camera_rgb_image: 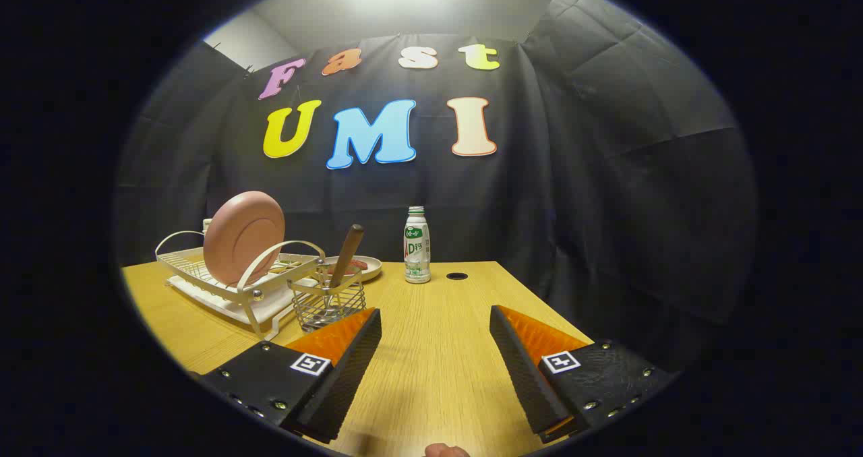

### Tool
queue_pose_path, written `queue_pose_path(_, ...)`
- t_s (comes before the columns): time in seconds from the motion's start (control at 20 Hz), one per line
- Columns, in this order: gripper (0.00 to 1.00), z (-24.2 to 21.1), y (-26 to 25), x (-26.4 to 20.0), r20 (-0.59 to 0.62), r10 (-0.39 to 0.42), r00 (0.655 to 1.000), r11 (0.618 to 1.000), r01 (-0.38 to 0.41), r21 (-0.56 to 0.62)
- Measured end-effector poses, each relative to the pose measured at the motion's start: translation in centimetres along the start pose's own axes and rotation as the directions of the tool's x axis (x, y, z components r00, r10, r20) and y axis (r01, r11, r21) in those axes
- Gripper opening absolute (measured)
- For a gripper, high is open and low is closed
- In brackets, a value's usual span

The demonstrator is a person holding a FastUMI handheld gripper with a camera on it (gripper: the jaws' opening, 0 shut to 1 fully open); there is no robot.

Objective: Take the plate from the dish rack, then take the spoon from the basket and place it into the plate.

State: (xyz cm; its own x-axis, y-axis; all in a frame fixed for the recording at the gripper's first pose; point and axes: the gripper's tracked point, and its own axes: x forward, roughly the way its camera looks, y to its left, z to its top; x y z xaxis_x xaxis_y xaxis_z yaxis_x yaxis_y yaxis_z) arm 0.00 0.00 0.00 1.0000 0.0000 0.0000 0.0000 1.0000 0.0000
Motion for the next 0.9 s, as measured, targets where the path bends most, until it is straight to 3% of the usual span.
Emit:
queue_pose_path(0.35,0.98,3.5,-3.4,6.4,0.027,-0.099,0.995,0.994,0.098,0.038)
queue_pose_path(0.55,0.98,8.6,-4.5,4.8,0.05,-0.142,0.989,0.99,0.141,0.017)
queue_pose_path(0.9,0.98,16.2,-1.3,-0.2,0.022,-0.147,0.989,0.989,0.147,0.019)
